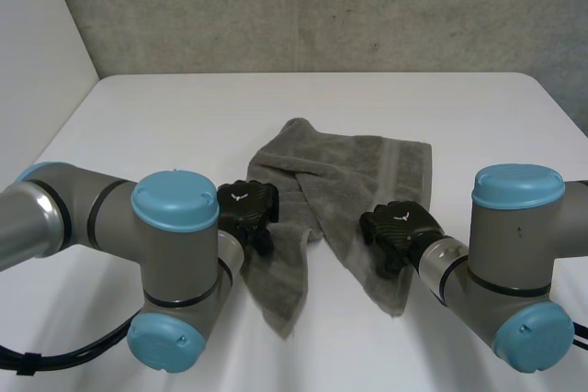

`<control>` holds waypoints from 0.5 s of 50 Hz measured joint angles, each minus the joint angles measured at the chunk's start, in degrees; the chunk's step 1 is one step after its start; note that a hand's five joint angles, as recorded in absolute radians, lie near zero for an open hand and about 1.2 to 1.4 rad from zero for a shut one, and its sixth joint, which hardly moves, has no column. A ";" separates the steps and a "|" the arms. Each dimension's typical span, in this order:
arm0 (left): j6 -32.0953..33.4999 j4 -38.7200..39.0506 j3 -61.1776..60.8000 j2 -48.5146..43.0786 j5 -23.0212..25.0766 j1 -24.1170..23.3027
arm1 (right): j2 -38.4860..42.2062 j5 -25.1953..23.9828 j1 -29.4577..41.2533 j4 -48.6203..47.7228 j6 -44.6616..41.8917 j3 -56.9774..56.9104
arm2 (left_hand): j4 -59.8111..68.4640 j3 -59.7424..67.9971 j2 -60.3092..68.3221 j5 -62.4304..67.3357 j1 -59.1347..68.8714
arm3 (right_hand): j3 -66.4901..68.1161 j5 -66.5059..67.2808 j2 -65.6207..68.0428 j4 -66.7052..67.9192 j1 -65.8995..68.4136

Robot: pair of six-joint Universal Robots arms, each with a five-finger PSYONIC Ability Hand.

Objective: Fold the towel.

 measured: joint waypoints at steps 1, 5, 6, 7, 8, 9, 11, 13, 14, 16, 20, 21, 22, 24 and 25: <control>0.00 0.00 -0.02 0.20 -0.01 0.02 | 0.02 0.01 0.03 -0.08 0.01 0.00 | 2.93 2.86 2.81 2.74 2.73 | 2.67 2.79 2.76 2.65 2.66; 0.00 -0.01 -0.08 0.70 -0.01 0.04 | 0.04 0.05 0.09 -0.37 0.07 -0.01 | 5.58 5.40 5.17 5.36 5.20 | 8.88 9.37 8.66 8.75 8.77; 0.00 -0.01 -0.10 0.79 -0.01 0.04 | 0.04 0.06 0.09 -0.41 0.08 -0.01 | 5.93 5.77 5.52 5.76 5.52 | 11.54 11.79 11.32 11.46 11.63; 0.00 -0.01 -0.10 0.94 -0.01 0.06 | 0.04 0.07 0.10 -0.48 0.10 -0.01 | 6.61 6.40 6.21 6.33 6.18 | 15.52 16.47 15.45 15.47 15.58; -0.01 -0.01 -0.11 1.12 -0.01 0.09 | 0.04 0.07 0.10 -0.52 0.12 0.00 | 7.42 7.21 6.94 7.12 6.88 | 21.55 22.09 21.77 20.88 21.40; -0.01 -0.01 -0.11 1.30 -0.01 0.12 | 0.04 0.08 0.09 -0.54 0.15 0.03 | 8.01 7.78 7.57 7.64 7.45 | 26.52 27.96 26.95 26.58 26.40; -0.02 -0.01 -0.12 1.75 -0.01 0.26 | 0.06 0.09 0.07 -0.64 0.21 0.09 | 8.33 8.24 8.02 8.24 8.17 | 31.85 32.98 31.03 31.85 32.13; -0.03 -0.01 -0.14 2.14 -0.01 0.46 | 0.08 0.09 0.06 -0.68 0.23 0.13 | 8.33 8.45 8.19 8.44 8.60 | 32.47 33.45 31.03 32.50 32.76; -0.05 -0.01 -0.16 2.50 -0.01 0.71 | 0.09 0.09 0.05 -0.73 0.25 0.17 | 8.35 8.75 8.29 8.53 8.83 | 32.47 33.46 31.03 32.50 32.76; -0.06 -0.01 -0.17 3.15 -0.01 1.22 | 0.10 0.08 0.04 -0.77 0.27 0.21 | 8.50 9.00 8.71 8.73 9.01 | 32.47 33.48 31.03 32.50 32.76; -0.08 -0.01 -0.15 4.77 -0.01 2.53 | 0.01 0.04 -0.01 -0.78 0.28 0.17 | 8.54 9.08 8.95 8.74 9.01 | 32.47 33.50 31.03 32.50 32.76; -0.08 -0.01 -0.14 5.02 0.00 2.73 | -0.03 0.03 -0.03 -0.78 0.28 0.15 | 8.54 9.08 8.95 8.75 9.01 | 32.47 33.50 31.03 32.50 32.76; -0.10 -0.01 -0.12 5.53 0.03 3.16 | -0.20 0.02 -0.05 -0.76 0.28 0.12 | 8.54 9.10 8.95 8.75 9.01 | 32.48 33.51 31.03 32.50 32.76; -0.12 -0.01 -0.09 6.17 0.07 3.73 | -0.74 0.00 -0.09 -0.67 0.28 0.11 | 8.54 9.13 8.95 8.75 9.01 | 31.43 32.27 30.23 31.37 31.55; -0.12 0.00 -0.08 6.41 0.10 3.94 | -1.22 -0.03 -0.09 -0.60 0.28 0.13 | 8.54 9.14 8.95 8.74 9.01 | 29.63 30.31 28.76 29.51 29.19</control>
